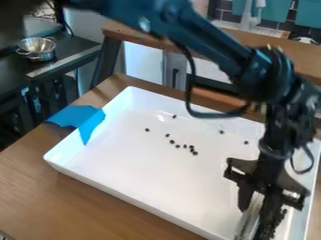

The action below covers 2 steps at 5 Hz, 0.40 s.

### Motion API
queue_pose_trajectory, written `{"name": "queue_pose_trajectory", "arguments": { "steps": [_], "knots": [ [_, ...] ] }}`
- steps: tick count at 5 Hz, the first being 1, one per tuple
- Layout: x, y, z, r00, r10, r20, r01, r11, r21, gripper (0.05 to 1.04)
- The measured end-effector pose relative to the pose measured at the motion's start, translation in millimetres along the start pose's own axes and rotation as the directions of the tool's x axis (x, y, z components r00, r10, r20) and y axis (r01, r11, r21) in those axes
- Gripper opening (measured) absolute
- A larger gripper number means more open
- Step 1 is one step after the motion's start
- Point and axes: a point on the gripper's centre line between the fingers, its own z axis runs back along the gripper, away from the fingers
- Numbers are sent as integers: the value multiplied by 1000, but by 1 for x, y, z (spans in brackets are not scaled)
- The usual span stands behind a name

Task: Sweep into pile

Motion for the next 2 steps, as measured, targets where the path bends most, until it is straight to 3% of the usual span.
{"name": "queue_pose_trajectory", "arguments": {
  "steps": [2],
  "knots": [
    [24,78,58,991,50,127,-47,999,-27,351]
  ]
}}
